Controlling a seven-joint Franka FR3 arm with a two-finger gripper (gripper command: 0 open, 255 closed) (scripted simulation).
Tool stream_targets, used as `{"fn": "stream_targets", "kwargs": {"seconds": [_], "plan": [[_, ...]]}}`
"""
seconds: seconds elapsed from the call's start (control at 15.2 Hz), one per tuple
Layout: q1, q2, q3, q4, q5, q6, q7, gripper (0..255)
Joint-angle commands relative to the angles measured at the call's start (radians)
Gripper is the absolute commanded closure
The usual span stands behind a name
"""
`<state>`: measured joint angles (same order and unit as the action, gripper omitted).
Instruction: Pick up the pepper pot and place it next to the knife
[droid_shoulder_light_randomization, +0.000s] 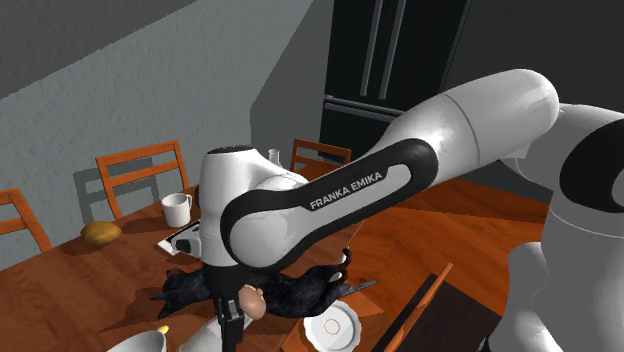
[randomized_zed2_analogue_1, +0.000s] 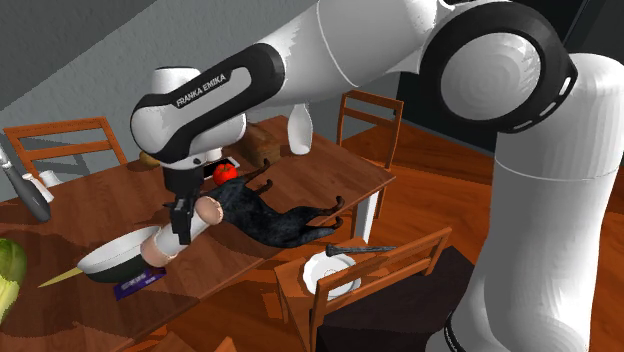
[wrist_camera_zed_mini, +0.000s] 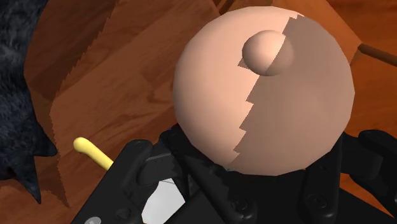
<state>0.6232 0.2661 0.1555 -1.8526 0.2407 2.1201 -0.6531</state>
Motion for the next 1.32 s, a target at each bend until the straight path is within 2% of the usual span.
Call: {"fn": "stream_targets", "kwargs": {"seconds": [0.0,1.25], "plan": [[0.003,0.006,0.002,-0.017,0.002,0.024,0.0,255],[0.009,0.146,0.005,-0.089,0.016,0.232,-0.048,255]]}}
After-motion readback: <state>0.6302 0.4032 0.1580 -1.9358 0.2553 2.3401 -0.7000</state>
